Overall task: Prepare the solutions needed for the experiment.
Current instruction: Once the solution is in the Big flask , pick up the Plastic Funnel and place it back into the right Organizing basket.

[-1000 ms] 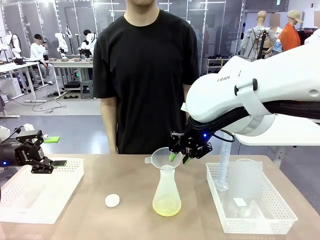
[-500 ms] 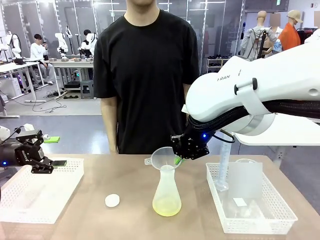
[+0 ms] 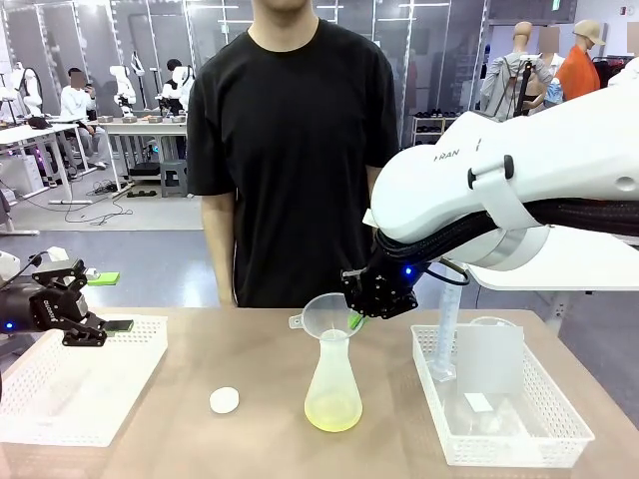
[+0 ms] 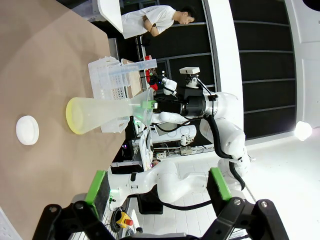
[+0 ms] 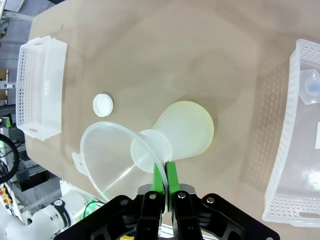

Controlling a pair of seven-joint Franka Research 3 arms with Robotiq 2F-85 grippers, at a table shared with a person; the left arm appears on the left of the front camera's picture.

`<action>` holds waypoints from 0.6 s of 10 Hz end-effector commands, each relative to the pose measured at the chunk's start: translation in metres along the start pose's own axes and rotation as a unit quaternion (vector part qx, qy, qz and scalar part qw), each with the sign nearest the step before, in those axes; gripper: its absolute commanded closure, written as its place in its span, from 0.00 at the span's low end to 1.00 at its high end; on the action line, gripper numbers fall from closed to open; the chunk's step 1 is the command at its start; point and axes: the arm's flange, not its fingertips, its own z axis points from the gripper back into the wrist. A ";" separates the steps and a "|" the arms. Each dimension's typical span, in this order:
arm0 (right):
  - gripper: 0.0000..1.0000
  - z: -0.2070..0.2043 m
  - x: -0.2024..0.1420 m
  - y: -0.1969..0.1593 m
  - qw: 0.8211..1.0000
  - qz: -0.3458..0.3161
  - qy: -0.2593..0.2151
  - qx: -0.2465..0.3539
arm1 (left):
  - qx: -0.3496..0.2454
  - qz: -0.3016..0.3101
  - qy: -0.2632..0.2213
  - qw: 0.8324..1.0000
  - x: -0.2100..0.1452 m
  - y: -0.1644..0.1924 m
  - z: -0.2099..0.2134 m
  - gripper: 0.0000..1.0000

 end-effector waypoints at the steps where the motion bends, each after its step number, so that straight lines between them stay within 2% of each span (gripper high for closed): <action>1: 0.96 0.000 0.000 0.000 1.000 0.000 0.000 0.000 | -0.001 -0.003 0.000 1.000 0.000 -0.001 0.000 0.00; 4: 0.96 0.003 -0.003 0.000 1.000 -0.007 0.020 0.014 | -0.001 -0.003 0.000 1.000 0.000 -0.001 0.000 0.00; 6: 0.96 0.008 -0.006 0.002 1.000 -0.002 0.011 0.026 | -0.001 -0.003 0.000 1.000 0.000 -0.001 0.000 0.00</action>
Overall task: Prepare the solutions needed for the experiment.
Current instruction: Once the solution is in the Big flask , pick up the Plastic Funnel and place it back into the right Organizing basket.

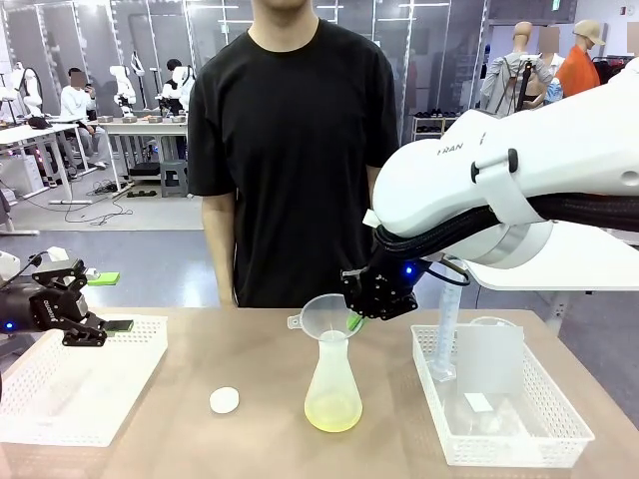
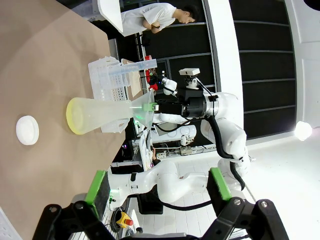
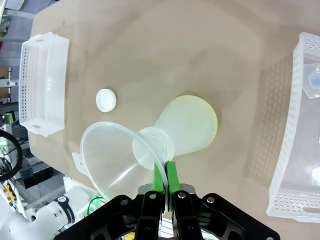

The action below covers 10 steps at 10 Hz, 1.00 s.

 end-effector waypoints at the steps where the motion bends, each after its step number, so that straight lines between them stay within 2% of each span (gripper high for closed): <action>1: 0.96 0.008 -0.004 0.002 1.000 0.008 -0.003 0.025 | -0.001 -0.003 0.000 1.000 0.000 -0.001 0.000 0.00; 7: 0.96 0.041 -0.021 0.018 0.998 0.039 -0.039 0.039 | -0.001 -0.003 0.000 1.000 0.000 -0.001 0.000 0.00; 10: 0.96 0.062 -0.030 0.022 0.997 0.049 -0.042 0.042 | -0.001 -0.003 0.000 1.000 0.000 -0.001 0.000 0.00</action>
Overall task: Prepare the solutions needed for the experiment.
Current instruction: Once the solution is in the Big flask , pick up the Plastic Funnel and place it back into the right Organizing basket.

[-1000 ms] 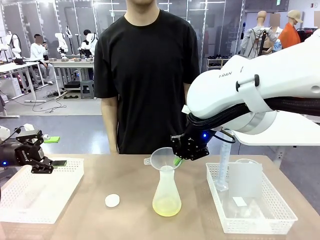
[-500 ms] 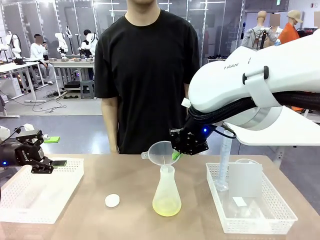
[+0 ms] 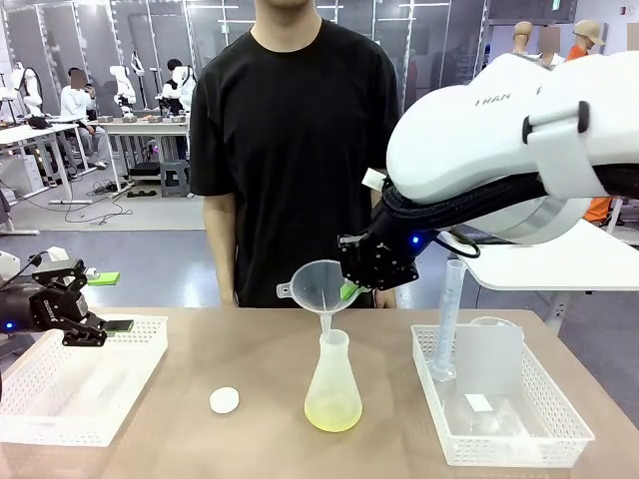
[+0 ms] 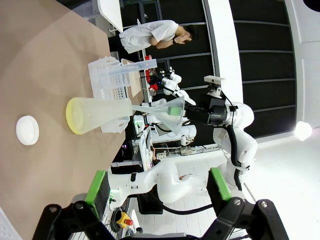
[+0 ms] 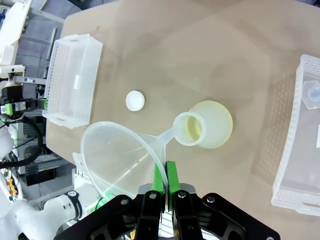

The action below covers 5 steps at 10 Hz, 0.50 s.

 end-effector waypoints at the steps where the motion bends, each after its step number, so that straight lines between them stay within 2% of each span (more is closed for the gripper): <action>1: 0.96 0.010 -0.011 -0.005 1.000 0.013 0.002 0.013 | -0.001 -0.003 0.000 1.000 0.000 -0.001 0.000 0.00; 5: 0.96 0.029 -0.015 -0.001 1.000 0.019 -0.008 0.016 | -0.001 -0.003 0.000 1.000 0.000 -0.001 0.000 0.00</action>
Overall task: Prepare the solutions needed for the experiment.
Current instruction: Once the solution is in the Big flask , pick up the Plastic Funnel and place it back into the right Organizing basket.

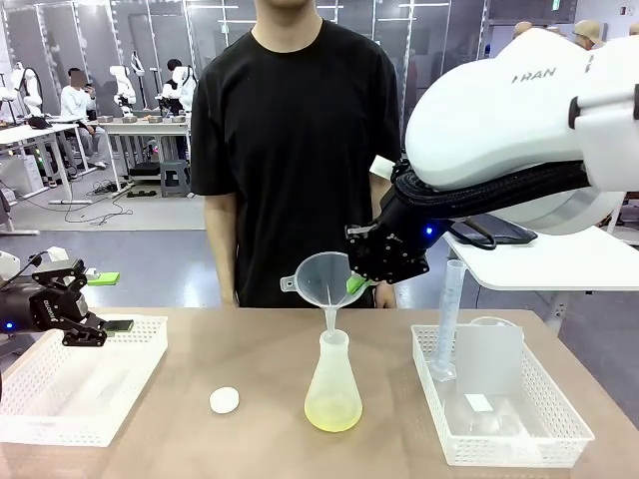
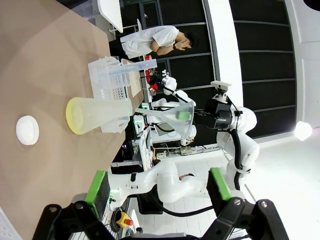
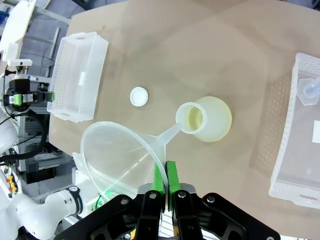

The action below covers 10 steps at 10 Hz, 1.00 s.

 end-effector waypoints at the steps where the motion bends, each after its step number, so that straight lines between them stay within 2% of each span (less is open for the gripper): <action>1: 0.96 0.006 -0.003 -0.005 1.000 0.010 0.002 0.014 | -0.001 -0.003 0.000 1.000 0.000 -0.001 0.000 0.00; 3: 0.96 0.010 0.002 -0.011 1.000 0.010 0.011 0.016 | -0.001 -0.003 0.000 1.000 0.000 -0.001 0.000 0.00; 6: 0.96 0.046 0.009 -0.049 0.999 -0.004 0.024 0.030 | -0.001 -0.003 0.000 1.000 0.000 -0.001 0.000 0.00; 10: 0.96 0.091 0.025 -0.135 0.999 -0.034 0.026 0.015 | -0.001 -0.003 0.000 1.000 0.000 -0.001 0.000 0.00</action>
